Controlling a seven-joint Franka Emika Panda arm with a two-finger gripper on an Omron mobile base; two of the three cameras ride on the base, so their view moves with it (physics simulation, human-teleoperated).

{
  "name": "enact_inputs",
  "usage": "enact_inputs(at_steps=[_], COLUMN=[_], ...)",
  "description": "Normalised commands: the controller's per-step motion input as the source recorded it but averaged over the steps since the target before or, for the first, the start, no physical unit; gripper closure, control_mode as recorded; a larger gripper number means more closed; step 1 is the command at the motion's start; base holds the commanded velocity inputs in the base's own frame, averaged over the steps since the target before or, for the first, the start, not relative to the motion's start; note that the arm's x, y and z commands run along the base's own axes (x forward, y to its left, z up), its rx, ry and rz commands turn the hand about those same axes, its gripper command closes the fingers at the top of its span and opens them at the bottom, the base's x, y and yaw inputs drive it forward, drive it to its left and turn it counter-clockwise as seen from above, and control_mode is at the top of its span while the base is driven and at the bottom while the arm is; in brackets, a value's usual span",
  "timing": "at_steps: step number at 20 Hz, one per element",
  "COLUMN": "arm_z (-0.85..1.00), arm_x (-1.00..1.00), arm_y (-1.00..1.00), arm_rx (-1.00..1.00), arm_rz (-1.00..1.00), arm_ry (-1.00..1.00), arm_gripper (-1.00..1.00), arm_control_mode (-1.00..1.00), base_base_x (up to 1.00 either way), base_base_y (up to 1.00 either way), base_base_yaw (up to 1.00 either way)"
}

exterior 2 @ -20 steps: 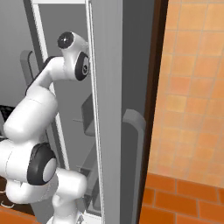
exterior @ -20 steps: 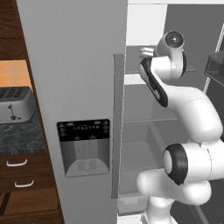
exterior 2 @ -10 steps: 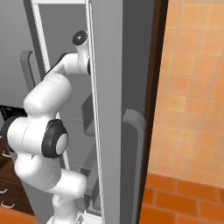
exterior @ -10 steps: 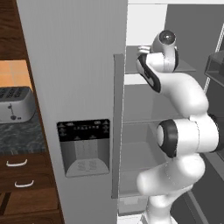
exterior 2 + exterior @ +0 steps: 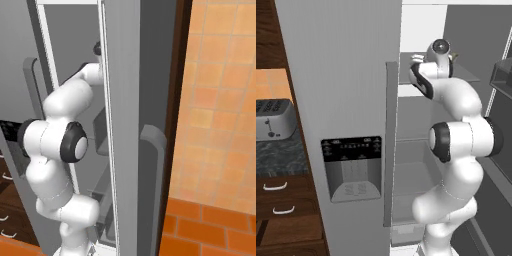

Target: Place one lemon and one fish in each tupperware on the nearby counter, to pack two identical lunches.

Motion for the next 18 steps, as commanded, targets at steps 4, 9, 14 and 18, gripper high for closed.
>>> enact_inputs(at_steps=[4, 9, 14, 18], arm_z=[-0.03, -0.19, -0.13, -0.06], arm_x=[0.39, 0.08, -0.63, -1.0], arm_y=[-0.07, 0.0, 0.1, 0.58], arm_rx=[0.0, -0.01, -0.02, -0.03], arm_rz=[0.0, 0.0, 0.01, 0.02], arm_ry=[-0.01, -0.01, -0.08, -0.17], arm_gripper=[-1.0, 1.0, 1.0, 1.0], arm_control_mode=[-1.0, -1.0, -1.0, -1.0], base_base_x=[0.0, 0.0, 0.0, 0.0], base_base_y=[0.0, 0.0, 0.0, 0.0], base_base_yaw=[0.0, 0.0, 0.0, 0.0])
